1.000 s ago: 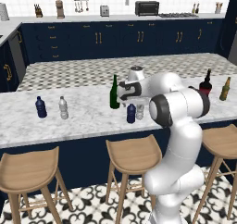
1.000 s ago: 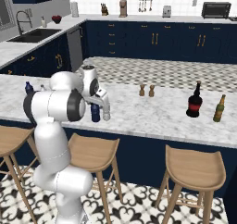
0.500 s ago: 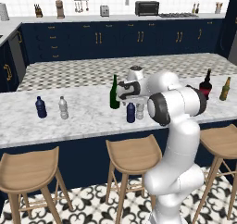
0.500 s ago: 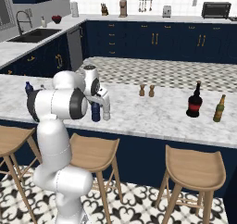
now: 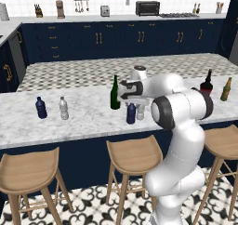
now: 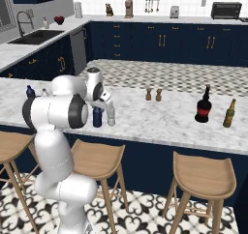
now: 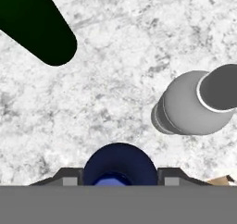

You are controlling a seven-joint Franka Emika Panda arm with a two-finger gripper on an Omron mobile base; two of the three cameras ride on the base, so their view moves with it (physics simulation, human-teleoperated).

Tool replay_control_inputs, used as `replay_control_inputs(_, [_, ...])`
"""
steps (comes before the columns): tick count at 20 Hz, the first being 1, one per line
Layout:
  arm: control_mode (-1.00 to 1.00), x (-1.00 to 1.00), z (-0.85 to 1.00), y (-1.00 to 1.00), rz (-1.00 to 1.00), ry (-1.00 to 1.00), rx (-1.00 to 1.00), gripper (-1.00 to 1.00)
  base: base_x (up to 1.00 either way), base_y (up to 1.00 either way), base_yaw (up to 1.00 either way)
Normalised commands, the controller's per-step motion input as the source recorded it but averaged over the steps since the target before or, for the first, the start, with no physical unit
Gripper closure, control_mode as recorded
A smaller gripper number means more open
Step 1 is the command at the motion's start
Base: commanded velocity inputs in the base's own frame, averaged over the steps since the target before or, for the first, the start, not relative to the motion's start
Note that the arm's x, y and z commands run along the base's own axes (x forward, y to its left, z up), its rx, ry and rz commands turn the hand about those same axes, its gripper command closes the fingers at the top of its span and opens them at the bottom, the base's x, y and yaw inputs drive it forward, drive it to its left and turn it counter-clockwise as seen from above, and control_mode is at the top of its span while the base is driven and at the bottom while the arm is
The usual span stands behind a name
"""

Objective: Move the plastic bottles in the middle to the plastics group, and the glass bottles in the middle to the glass group.

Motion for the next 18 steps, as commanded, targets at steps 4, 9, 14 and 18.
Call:
replay_control_inputs(4, [-1.00,-0.63,0.40,0.34,0.11,-0.13,0.07,1.00,0.00,0.00,0.00])
replay_control_inputs(9, [-1.00,-0.51,0.23,0.86,0.23,-0.06,0.00,1.00,0.00,0.00,0.00])
replay_control_inputs(14, [-1.00,-0.26,0.21,1.00,0.26,-0.04,-0.01,1.00,0.00,0.00,0.00])
replay_control_inputs(18, [-1.00,0.03,0.14,1.00,0.18,-0.08,0.00,1.00,0.00,0.00,0.00])
